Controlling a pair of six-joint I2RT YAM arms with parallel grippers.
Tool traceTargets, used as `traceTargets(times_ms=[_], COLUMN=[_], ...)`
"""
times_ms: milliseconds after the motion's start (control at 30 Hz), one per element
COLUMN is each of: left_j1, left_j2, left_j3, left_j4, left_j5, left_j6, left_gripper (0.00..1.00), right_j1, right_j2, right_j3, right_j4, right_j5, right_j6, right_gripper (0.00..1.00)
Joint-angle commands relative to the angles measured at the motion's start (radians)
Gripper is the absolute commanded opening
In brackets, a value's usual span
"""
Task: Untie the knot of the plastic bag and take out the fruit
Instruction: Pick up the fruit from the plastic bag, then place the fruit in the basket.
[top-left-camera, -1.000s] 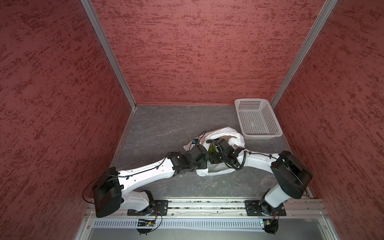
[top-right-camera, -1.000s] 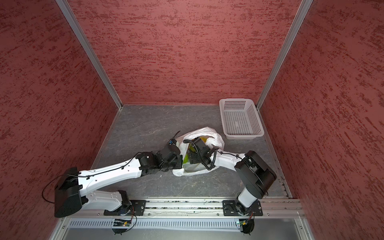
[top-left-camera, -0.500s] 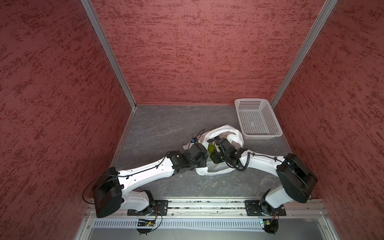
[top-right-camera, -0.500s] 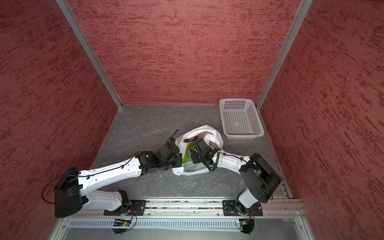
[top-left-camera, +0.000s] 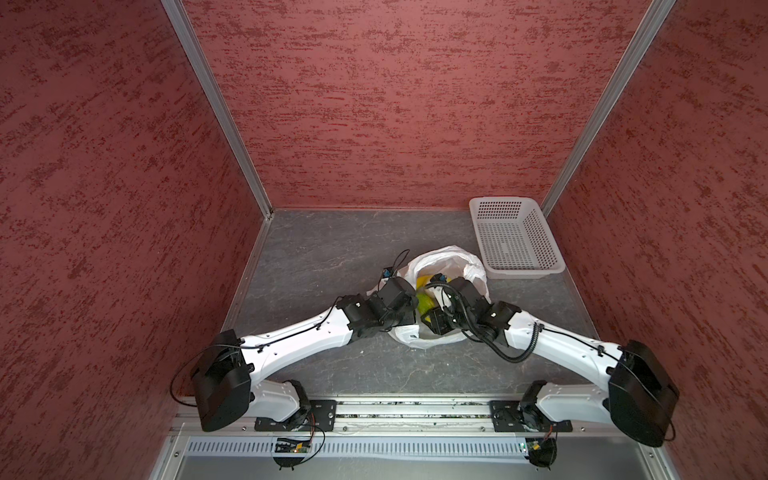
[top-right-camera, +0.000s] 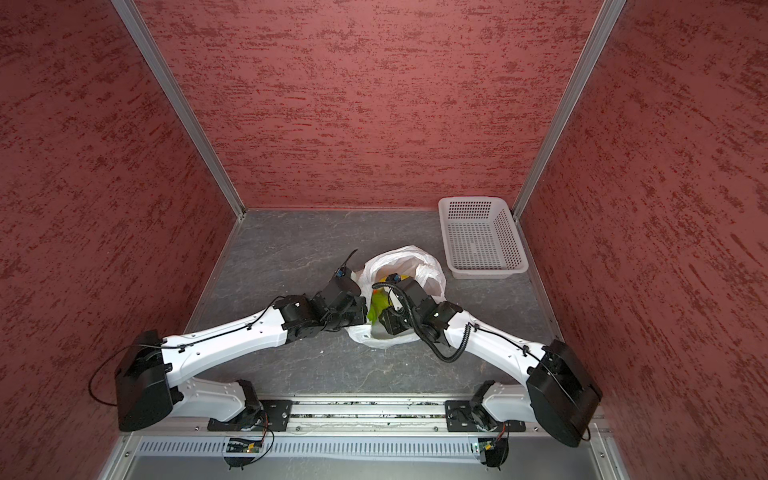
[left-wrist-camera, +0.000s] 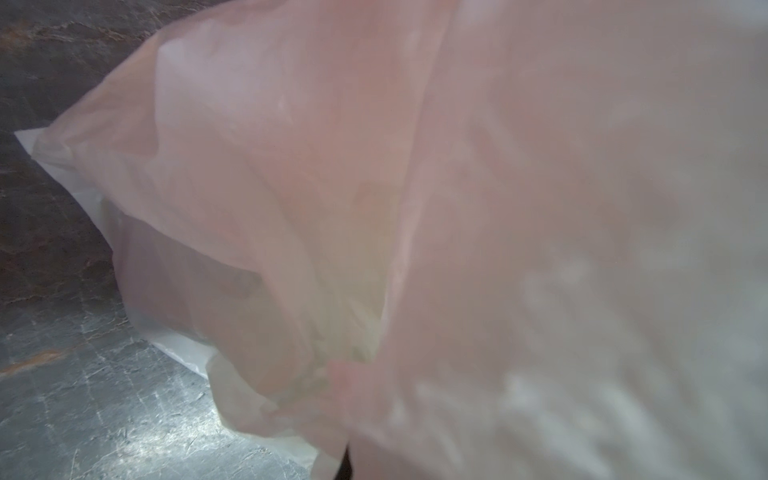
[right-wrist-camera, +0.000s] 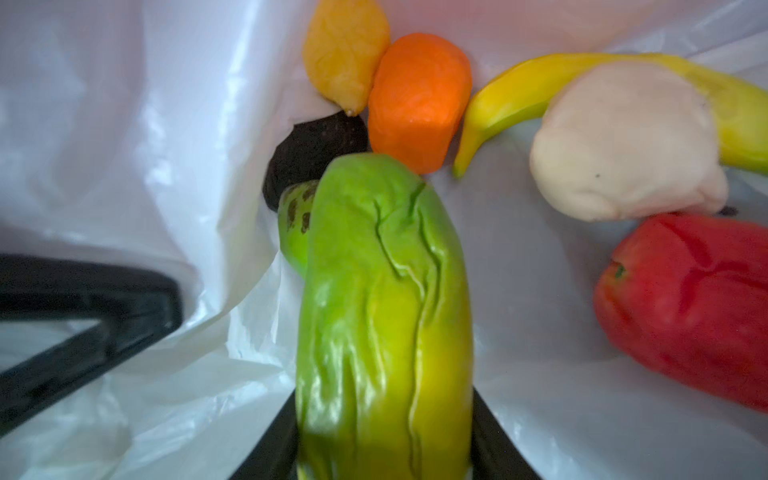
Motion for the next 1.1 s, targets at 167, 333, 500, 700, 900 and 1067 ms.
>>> traceTargets(times_ms=[167, 333, 500, 700, 900, 1067], left_j1=[0.004, -0.001, -0.008, -0.015, -0.023, -0.036], left_j2=[-0.037, -0.038, -0.04, -0.053, -0.073, -0.08], left_j3=[-0.012, -0.008, -0.006, -0.014, -0.029, -0.04], left_j4=[-0.015, -0.016, -0.016, -0.021, -0.018, -0.013], left_j5=[-0.042, -0.049, -0.057, -0.063, -0.074, -0.079], left_j6=[0.007, 0.015, 0.024, 0.025, 0.031, 0.031], left_gripper=[0.0, 0.0, 0.0, 0.0, 0.0, 0.0], right_j1=[0.008, 0.008, 0.007, -0.012, -0.186, -0.404], right_j2=[-0.125, -0.127, -0.12, -0.063, -0.038, 0.004], right_j3=[0.173, 0.293, 0.445, 0.654, 0.723, 0.68], right_j4=[-0.182, -0.263, -0.329, -0.403, -0.389, -0.304], right_j5=[-0.018, -0.014, 0.025, 0.08, 0.097, 0.074], right_j6=[0.0, -0.011, -0.022, -0.067, -0.096, -0.09], right_gripper=[0.39, 0.39, 0.4, 0.4, 0.4, 0.39])
